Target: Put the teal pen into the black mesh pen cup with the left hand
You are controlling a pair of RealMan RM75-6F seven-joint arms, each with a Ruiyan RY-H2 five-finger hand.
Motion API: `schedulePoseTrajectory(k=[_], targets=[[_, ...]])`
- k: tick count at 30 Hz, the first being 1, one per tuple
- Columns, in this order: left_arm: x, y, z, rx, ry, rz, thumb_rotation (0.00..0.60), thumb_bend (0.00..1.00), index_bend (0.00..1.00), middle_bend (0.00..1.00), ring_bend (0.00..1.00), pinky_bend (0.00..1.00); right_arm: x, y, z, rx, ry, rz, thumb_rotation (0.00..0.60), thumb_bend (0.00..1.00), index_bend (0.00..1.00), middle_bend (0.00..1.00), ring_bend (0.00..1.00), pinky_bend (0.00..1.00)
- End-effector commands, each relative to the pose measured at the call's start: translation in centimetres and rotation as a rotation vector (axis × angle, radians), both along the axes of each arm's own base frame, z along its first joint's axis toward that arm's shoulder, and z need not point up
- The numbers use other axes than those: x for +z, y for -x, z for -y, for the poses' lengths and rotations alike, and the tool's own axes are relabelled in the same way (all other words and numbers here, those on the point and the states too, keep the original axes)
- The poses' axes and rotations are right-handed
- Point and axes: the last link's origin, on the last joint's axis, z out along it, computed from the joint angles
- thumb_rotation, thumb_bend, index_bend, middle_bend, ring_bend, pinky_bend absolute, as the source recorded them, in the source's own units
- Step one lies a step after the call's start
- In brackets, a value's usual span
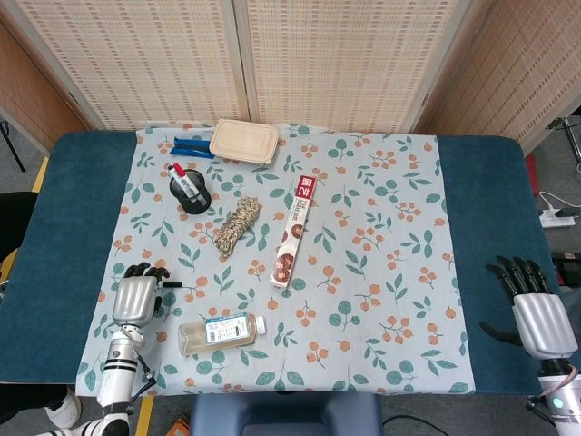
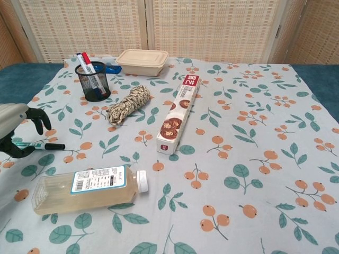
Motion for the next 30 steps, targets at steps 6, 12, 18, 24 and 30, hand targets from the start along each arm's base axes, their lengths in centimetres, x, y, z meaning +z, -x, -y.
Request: schedulePoseTrajectory(k=[6,12,18,24,30], targets=[[-1.8,-0.2,-0.4,-0.017,0.01,-0.007,0.6,0.31,0.41,0.37,0.19,0.21,0.0,0.2,0.1,-0.005,-0.003,0.003,0.6,0.0,0.18,0.08,0.04,0.0],[-1.9,-0.2,-1.7,-0.024,-0.001,-0.026,0.6,0.31,0.42,0.38,0.2,0.21,0.1,0.3,0.2,-0.013,-0.001,0.001,0.6,0.0,0.18,0.08,0.04,0.0],[-2.5,0.0,-2.7,-0.012,0.009,-0.044,0.6,0.31,0.43,0.39,0.2,0.21,0.1,0.4,0.3,-0.019,-0.003,-0.002,0.6,0.0,0.18,0.08,0.04,0.0],[-2.8,0.4,-3.0,0.003,0.008,-0.055,0.6,0.31,0.45,0.42,0.21,0.21,0.1,0.6,0.4,-0.031,-0.002,-0.004,0.6,0.0,0.19,0.08,0.04,0.0],[-2.9,0.7,-3.0,0.012,0.0,-0.06,0.6,0.32,0.49,0.47,0.23,0.22,0.0,0.7,0.5,-0.035,-0.008,-0.006,0.6,0.0,0.21,0.08,0.04,0.0]])
